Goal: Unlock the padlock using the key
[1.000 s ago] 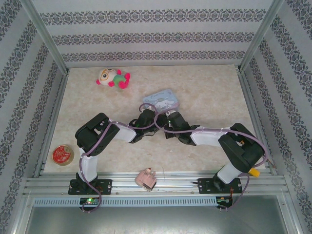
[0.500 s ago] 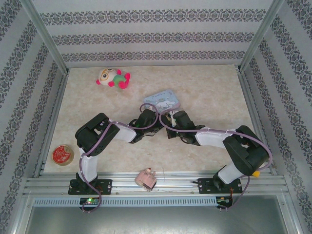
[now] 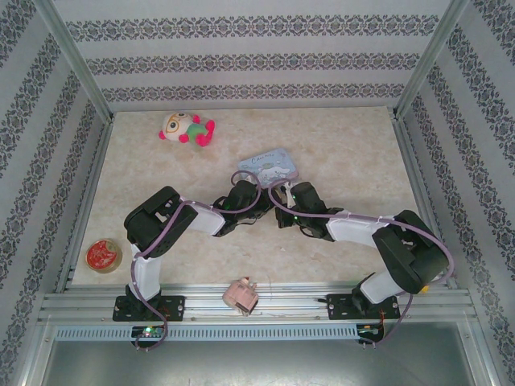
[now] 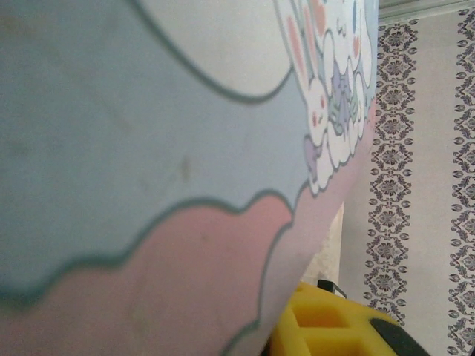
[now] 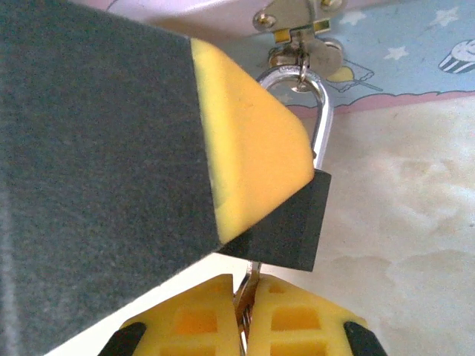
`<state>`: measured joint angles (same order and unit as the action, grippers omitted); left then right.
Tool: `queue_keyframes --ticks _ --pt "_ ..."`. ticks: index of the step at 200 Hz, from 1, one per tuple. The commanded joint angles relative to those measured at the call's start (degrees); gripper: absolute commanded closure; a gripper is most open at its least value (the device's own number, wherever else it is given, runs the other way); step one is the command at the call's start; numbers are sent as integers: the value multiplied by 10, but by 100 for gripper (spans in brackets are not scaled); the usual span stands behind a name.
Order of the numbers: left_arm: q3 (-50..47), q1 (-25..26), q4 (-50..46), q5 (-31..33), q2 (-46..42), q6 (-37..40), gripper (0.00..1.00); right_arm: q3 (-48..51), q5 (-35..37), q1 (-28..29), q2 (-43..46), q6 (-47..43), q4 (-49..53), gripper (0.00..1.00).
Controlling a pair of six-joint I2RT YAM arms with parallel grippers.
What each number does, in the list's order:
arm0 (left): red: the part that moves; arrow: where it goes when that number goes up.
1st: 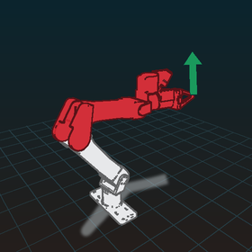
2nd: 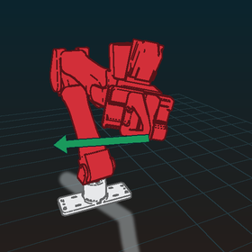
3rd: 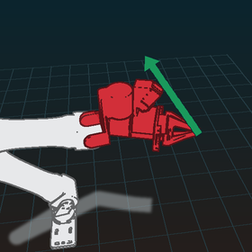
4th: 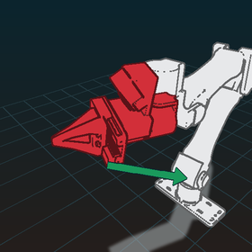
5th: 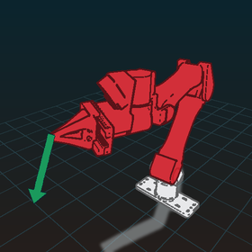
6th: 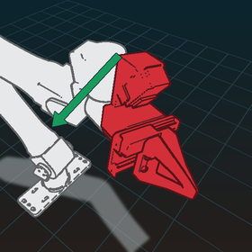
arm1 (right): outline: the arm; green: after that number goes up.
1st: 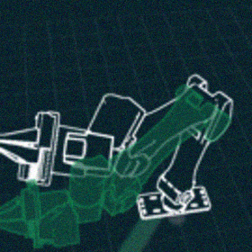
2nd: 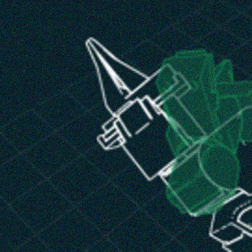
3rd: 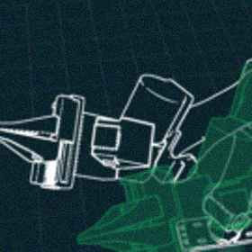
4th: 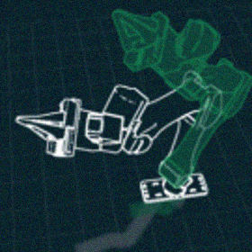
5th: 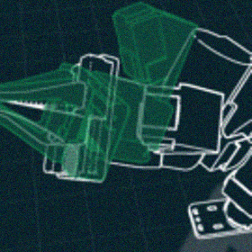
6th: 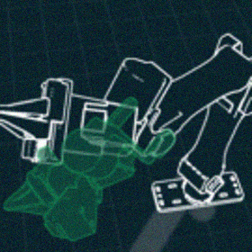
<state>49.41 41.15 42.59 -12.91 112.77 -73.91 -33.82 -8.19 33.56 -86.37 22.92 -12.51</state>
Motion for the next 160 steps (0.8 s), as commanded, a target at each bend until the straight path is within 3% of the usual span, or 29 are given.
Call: queue_keyframes --ticks 1,47,75,136,160 --pt "-18 -2 -39 6 -9 -4 75 5 28 -21 20 25 -37 100" --pt "-23 -2 -42 14 -21 1 60 14 14 -37 11 49 -51 100" --pt "-27 -2 -54 25 -39 22 45 14 7 -46 -7 67 -56 100" --pt "-43 -3 -96 65 -93 66 0 13 -14 -46 -30 83 -85 100" --pt "-48 -3 -124 91 -128 97 1 14 -27 -46 -33 87 -96 100"
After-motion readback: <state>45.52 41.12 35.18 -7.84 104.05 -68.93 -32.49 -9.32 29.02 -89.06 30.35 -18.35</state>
